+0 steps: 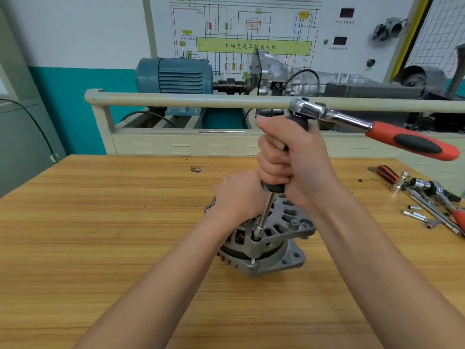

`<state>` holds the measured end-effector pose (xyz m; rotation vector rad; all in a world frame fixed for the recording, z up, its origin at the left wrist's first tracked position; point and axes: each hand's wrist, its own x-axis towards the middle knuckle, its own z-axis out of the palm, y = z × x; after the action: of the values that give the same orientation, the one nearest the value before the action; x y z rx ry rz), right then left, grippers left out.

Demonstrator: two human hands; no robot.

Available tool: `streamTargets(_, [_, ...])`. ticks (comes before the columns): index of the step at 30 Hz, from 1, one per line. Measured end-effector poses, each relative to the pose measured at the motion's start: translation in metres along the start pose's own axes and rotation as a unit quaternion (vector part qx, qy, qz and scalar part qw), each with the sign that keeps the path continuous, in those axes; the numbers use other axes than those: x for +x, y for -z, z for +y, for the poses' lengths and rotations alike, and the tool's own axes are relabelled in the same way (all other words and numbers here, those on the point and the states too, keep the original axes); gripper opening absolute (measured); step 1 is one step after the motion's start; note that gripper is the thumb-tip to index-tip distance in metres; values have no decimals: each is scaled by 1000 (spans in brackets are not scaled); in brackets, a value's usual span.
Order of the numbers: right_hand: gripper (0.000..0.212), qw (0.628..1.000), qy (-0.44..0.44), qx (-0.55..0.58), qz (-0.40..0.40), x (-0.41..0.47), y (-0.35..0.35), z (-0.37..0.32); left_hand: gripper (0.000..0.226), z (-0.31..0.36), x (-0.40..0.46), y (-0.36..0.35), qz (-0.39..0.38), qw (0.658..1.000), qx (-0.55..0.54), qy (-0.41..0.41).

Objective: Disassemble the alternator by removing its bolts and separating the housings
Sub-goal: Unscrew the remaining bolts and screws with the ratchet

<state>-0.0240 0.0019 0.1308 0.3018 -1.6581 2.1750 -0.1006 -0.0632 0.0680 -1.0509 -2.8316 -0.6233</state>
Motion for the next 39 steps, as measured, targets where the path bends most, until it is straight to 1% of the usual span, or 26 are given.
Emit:
streamTargets(2, [59,1000,-3,-10,13,-2,-3,-1,27,0,1,-1,-4,1000,14,0])
streamTargets(4, [59,999,-6,-21,30,-3,-5,-3,16,1,1,-4,-8,999,29,14])
streamTargets(6, [58,997,-1,-36,66,-6,-6,-6,9,1,2,-7,-2,999,38,39])
streamTargets(7, [55,995,7,-43,95,-8,-7,-8,10,1,3,-8,2,998,40,52])
streamTargets(10, [44,983,37,-48,173,-12,-5,-14,33,3,2,-8,5,995,48,85])
streamTargets(13, [40,976,49,-38,208,-16,-1,-19,42,4,0,-5,-2,989,71,127])
streamTargets(15, [42,974,53,-39,216,-16,1,-20,45,5,-4,-3,-12,984,77,159])
streamTargets(18, [40,970,55,-60,229,-15,4,-20,49,6,-7,-3,-13,980,79,181])
streamTargets(23, [32,959,57,-92,261,-9,11,-18,55,6,-9,-3,-12,980,101,170])
streamTargets(28, [29,949,70,-100,290,-4,18,-19,56,5,-10,-3,-10,986,81,147])
streamTargets(31, [25,947,66,-104,295,-1,19,-17,57,5,-10,-2,-11,985,74,153])
streamTargets(35, [33,944,57,-129,299,1,18,-11,58,6,-11,-2,-11,985,73,159])
streamTargets(39, [41,931,75,-177,311,6,19,-7,61,5,-11,-4,2,982,86,168])
